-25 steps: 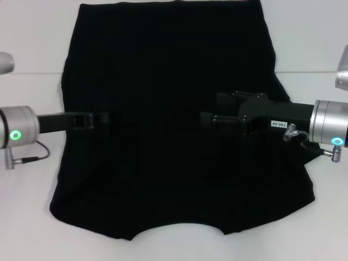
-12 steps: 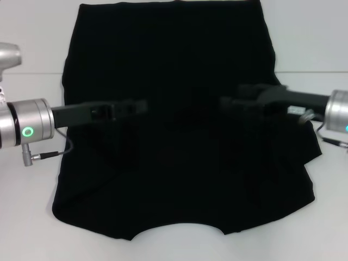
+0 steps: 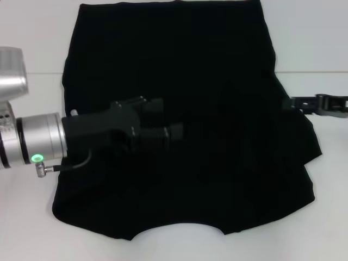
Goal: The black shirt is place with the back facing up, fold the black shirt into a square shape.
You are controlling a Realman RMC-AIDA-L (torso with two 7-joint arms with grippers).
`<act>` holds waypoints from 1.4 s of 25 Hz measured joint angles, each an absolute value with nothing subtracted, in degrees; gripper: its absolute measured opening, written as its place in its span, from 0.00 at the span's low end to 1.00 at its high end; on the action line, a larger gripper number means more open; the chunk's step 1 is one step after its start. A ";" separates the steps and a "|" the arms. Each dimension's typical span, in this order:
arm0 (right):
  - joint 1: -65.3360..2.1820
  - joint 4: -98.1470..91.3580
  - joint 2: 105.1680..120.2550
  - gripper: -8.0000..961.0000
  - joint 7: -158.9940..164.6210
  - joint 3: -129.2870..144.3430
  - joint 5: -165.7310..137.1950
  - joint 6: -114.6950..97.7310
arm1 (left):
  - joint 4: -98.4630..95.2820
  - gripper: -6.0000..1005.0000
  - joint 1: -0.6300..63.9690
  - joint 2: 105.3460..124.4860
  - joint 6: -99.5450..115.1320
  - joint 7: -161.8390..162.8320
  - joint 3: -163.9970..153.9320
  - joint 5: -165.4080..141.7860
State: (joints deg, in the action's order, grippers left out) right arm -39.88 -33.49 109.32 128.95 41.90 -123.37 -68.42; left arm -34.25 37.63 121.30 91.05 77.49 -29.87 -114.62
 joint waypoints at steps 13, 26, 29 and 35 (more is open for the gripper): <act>-36.48 -36.26 107.68 0.87 142.88 40.66 -133.94 -68.65 | -34.54 0.94 37.62 121.74 87.71 68.52 -32.49 -119.76; -39.93 -29.07 109.76 0.77 140.54 41.53 -134.18 -58.09 | -34.44 0.94 37.82 121.78 87.11 68.56 -32.52 -119.87; -40.11 -28.40 110.00 0.72 140.46 41.57 -134.47 -57.39 | -34.45 0.94 37.95 121.71 87.07 68.50 -32.47 -119.94; -39.85 -28.18 110.72 0.70 139.98 41.57 -134.56 -56.45 | -34.46 0.94 38.27 121.62 85.90 68.65 -32.50 -119.94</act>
